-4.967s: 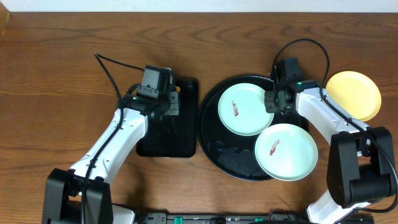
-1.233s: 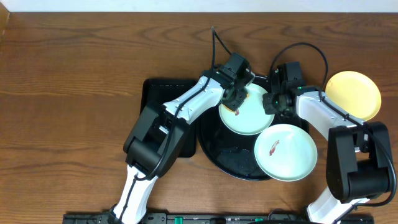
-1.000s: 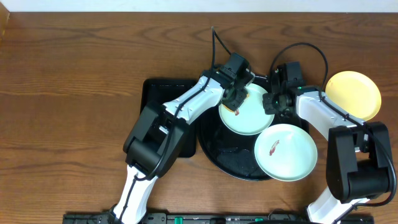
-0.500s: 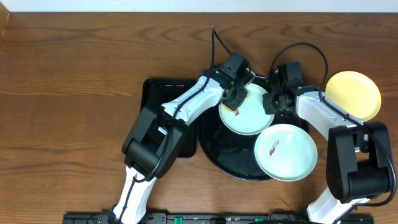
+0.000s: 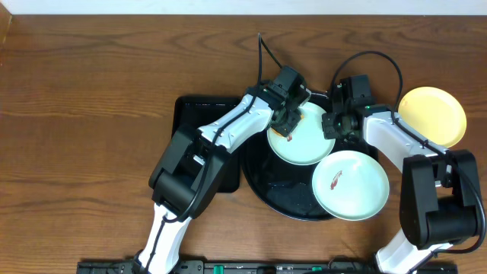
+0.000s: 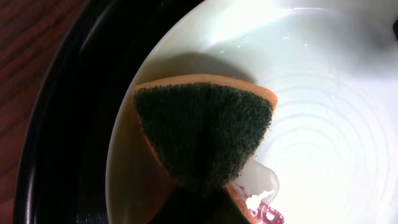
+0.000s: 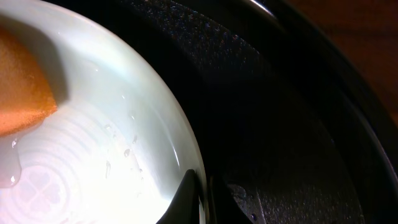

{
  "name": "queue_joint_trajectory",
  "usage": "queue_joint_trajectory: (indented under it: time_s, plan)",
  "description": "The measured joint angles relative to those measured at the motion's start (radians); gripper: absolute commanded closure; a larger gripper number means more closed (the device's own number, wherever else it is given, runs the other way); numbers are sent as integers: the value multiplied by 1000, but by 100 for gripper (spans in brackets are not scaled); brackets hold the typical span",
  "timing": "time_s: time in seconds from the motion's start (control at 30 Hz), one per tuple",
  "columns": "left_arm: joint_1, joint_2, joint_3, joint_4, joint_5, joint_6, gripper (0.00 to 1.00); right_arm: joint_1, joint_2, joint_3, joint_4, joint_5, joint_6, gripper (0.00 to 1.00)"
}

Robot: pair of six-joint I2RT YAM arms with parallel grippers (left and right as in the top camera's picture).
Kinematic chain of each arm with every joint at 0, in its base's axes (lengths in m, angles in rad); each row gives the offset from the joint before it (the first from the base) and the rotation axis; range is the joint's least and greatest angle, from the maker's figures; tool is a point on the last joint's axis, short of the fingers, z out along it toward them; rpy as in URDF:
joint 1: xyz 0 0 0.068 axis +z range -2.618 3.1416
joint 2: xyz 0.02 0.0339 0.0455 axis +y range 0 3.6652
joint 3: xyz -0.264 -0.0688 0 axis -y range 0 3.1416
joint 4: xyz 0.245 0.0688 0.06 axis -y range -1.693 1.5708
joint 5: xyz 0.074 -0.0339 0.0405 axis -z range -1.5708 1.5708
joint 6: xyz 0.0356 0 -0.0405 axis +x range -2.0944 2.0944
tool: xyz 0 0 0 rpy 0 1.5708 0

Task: Clean dirty plates on tray and stack at the side
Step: 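Scrub the red stain on the upper green plate with the sponge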

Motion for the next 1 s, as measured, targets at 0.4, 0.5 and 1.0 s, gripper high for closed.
queue_joint_trajectory:
  time_s: [0.4, 0.5, 1.0]
  plan:
    - [0, 0, 0, -2, 0, 0, 92, 0, 0, 0, 0, -2, 0, 99]
    - [0, 0, 0, -3, 3, -1, 92, 0, 0, 0, 0, -2, 0, 99]
    - [-1, -10, -38, 20, 32, -1, 92, 0, 0, 0, 2, -2, 0, 99]
